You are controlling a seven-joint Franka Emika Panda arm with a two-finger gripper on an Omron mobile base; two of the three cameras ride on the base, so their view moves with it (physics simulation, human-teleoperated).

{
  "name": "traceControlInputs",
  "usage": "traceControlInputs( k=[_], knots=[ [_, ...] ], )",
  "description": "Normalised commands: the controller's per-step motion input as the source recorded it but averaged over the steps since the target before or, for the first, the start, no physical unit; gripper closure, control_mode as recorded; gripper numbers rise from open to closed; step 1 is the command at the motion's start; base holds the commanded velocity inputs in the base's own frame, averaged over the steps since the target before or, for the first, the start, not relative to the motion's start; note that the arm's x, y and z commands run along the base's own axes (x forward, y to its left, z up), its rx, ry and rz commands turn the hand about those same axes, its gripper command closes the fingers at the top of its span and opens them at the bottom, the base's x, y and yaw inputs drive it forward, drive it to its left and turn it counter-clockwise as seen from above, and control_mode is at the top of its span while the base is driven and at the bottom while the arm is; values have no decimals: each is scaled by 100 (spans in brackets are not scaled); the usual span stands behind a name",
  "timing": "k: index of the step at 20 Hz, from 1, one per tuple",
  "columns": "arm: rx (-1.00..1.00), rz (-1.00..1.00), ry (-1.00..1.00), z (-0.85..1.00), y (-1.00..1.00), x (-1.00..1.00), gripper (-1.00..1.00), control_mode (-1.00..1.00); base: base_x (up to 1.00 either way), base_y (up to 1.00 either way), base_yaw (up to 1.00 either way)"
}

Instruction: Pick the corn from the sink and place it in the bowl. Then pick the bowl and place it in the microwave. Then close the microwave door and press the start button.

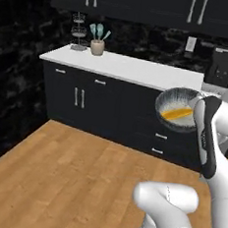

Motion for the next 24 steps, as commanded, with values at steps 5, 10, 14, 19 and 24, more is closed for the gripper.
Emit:
traceControlInputs(
  k=[5,10,14,19,24],
  knots=[
    [0,0,0,0,0,0,100,100,-75,-12,-77],
    [0,0,0,0,0,0,100,100,-80,-57,-51],
    [0,0,0,0,0,0,100,100,28,-100,-28],
    [0,0,0,0,0,0,100,100,98,-94,-14],
    [0,0,0,0,0,0,100,100,100,-55,-9]
  ],
)
